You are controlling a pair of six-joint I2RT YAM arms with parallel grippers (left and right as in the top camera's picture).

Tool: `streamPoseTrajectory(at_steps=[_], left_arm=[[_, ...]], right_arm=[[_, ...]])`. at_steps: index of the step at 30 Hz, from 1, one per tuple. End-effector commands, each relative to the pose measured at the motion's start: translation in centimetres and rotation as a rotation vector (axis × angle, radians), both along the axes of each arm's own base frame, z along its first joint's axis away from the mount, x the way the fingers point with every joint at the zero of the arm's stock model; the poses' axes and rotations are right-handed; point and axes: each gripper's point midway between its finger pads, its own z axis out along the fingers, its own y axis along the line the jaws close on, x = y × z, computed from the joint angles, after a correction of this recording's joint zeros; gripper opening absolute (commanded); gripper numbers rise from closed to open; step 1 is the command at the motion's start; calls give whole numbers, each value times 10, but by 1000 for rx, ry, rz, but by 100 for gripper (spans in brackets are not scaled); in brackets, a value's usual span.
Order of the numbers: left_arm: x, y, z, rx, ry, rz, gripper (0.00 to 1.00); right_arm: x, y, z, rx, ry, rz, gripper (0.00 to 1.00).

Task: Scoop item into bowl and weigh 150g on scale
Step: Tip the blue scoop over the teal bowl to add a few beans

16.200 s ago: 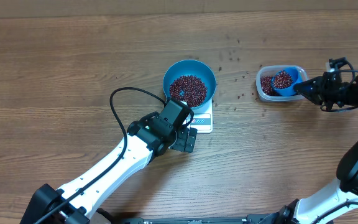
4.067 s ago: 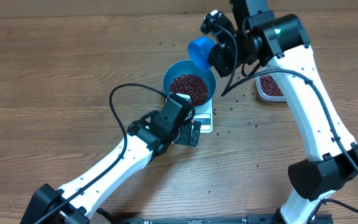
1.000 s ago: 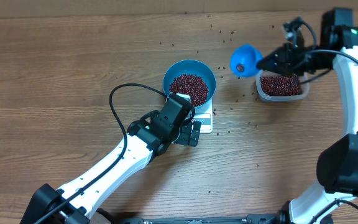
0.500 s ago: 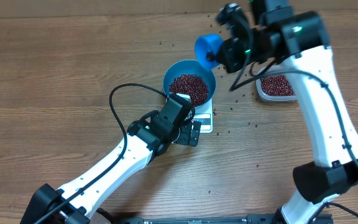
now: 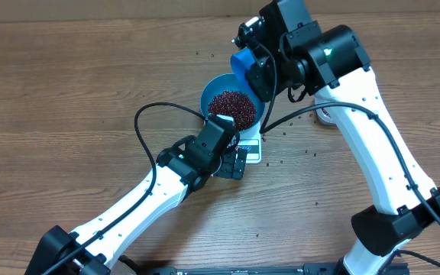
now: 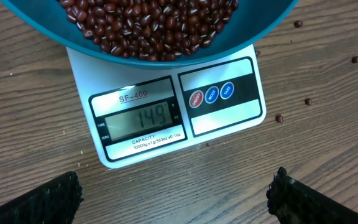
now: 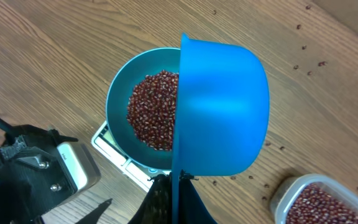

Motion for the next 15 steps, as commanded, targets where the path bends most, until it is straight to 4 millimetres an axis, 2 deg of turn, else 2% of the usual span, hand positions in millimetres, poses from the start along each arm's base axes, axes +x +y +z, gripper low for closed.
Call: streamPoseTrajectory(at_steps=[1, 15], left_arm=[[0, 1, -1, 9, -4, -6, 100], [0, 1, -1, 9, -4, -6, 99]], right_arm=[[-2, 3, 11, -27, -54, 26, 4], [-4, 10, 12, -55, -83, 50, 4]])
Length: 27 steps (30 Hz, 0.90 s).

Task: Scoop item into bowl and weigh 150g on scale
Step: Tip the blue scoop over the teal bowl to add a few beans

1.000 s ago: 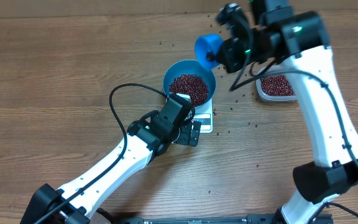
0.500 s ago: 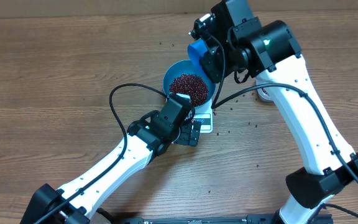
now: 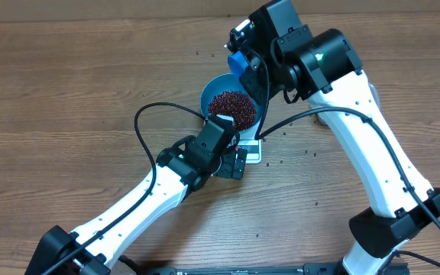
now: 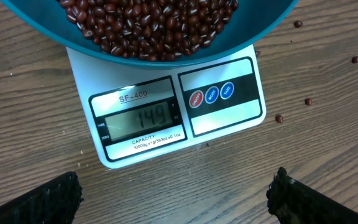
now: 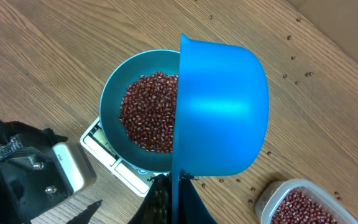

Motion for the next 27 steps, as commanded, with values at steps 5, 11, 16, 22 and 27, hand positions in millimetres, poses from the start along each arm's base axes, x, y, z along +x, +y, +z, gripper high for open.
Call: streamPoseTrajectory(at_steps=[5, 11, 16, 22, 27], left_arm=[[0, 1, -1, 9, -4, -6, 100], [0, 1, -1, 9, -4, -6, 100], [0, 1, -1, 9, -4, -6, 99], [0, 1, -1, 9, -4, -6, 100], [0, 1, -1, 9, -4, -6, 99]], right_arm=[[0, -1, 11, -19, -47, 11, 4], [-2, -2, 10, -29, -43, 18, 4], [-3, -1, 10, -23, -36, 22, 4], [-2, -1, 10, -20, -41, 21, 4], [-2, -1, 10, -20, -41, 20, 4]])
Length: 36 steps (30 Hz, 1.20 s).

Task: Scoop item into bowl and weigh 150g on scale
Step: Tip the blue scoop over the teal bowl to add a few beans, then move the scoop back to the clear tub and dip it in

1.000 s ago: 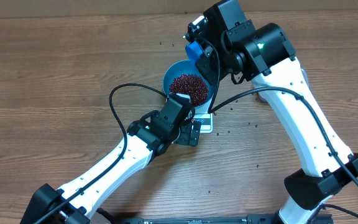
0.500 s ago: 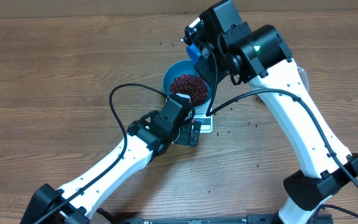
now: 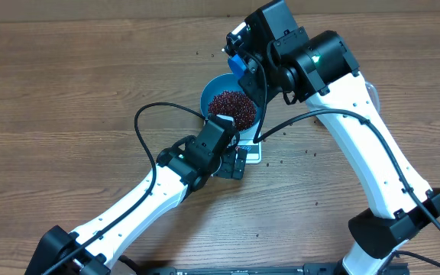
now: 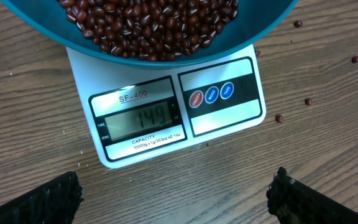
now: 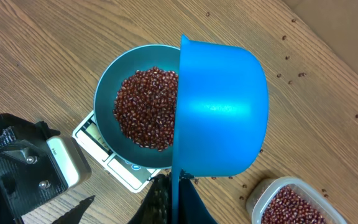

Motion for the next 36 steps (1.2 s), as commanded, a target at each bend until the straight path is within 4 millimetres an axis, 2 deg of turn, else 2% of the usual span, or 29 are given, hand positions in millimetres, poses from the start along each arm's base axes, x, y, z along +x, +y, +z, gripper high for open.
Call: streamPoseTrajectory(at_steps=[1, 7, 11, 19, 30, 36], left_arm=[[0, 1, -1, 9, -4, -6, 100], [0, 1, -1, 9, -4, -6, 100], [0, 1, -1, 9, -4, -6, 99], [0, 1, -1, 9, -4, -6, 100], [0, 1, -1, 9, -4, -6, 99], [0, 1, -1, 9, -4, -6, 99]], right_arm=[[-1, 3, 12, 24, -27, 10, 4], [1, -2, 12, 26, -27, -5, 4], [8, -14, 11, 49, -14, -71, 4], [11, -25, 14, 229, 89, -82, 4], [16, -60, 22, 425, 192, -140, 4], [20, -92, 18, 426, 209, -229, 4]])
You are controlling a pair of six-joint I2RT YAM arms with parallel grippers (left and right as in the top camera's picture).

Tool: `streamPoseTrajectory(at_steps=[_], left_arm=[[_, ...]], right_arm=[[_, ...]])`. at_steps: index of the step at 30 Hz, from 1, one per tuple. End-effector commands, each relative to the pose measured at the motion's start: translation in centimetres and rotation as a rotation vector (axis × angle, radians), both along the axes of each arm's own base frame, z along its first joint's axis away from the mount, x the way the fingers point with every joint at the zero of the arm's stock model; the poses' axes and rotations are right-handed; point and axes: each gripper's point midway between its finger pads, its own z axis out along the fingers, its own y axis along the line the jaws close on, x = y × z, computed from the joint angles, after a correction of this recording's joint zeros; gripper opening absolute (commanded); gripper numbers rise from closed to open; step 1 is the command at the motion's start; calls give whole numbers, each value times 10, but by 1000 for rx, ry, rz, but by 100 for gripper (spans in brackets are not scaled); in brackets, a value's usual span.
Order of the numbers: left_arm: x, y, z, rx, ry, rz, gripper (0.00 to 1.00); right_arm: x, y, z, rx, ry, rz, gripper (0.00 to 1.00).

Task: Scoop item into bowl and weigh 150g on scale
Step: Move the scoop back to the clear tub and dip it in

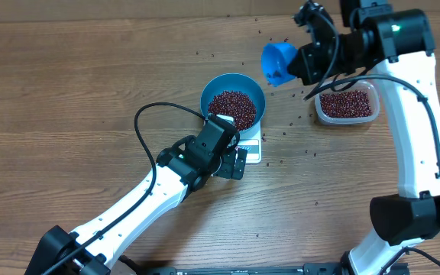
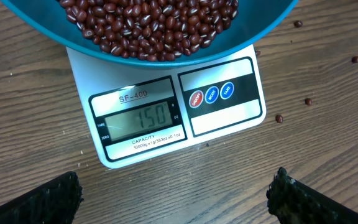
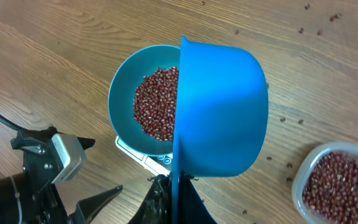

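Observation:
A teal bowl [image 1: 233, 103] of red beans stands on the white scale [image 2: 173, 112], whose display reads 150. My left gripper [image 2: 176, 193] hangs open just in front of the scale, nothing between its fingers. The right gripper [image 3: 176, 186] is shut on the handle of a blue scoop [image 1: 278, 63], held tipped on its side in the air between the bowl and the clear tub of beans [image 1: 346, 105]. In the right wrist view the scoop [image 3: 219, 106] covers the bowl's right side [image 3: 126, 99].
Loose beans [image 1: 309, 151] lie scattered on the wooden table around the scale and towards the back. A black cable [image 1: 147, 130] loops left of the bowl. The bean tub [image 3: 337, 180] sits at the table's right.
The scale reading went from 149 to 150. My right gripper with the scoop has moved from over the bowl's back rim to the right, towards the tub. The left gripper has not moved.
The right gripper held the tipped scoop over the bowl's back right rim while the scale showed 149 at all three earlier moments, shifting slightly left. Now the display reads 150 and the scoop is away to the right of the bowl.

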Motion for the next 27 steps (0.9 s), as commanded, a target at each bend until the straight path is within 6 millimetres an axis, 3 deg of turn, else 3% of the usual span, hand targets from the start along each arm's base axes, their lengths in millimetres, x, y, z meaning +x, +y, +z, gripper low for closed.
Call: streamPoseTrajectory(at_steps=[1, 8, 10, 16, 21, 26, 27], left_arm=[[0, 1, -1, 9, -4, -7, 100], [0, 1, -1, 9, -4, -7, 99], [0, 1, -1, 9, -4, -6, 100], [0, 1, -1, 9, -4, -6, 100], [0, 1, -1, 9, -4, -7, 100], [0, 1, -1, 9, -4, -7, 99], [0, 1, -1, 9, -4, -6, 100]], right_arm=[[0, -13, 12, 35, -14, -33, 4], [6, -66, 2, -53, 16, -175, 4], [9, -95, -3, -112, 35, -291, 4], [6, -156, -17, -236, 93, -542, 4], [-4, -173, -53, -312, 187, -578, 4], [-2, -189, -92, -389, 216, -649, 4], [0, -190, -100, -392, 215, -650, 11]])
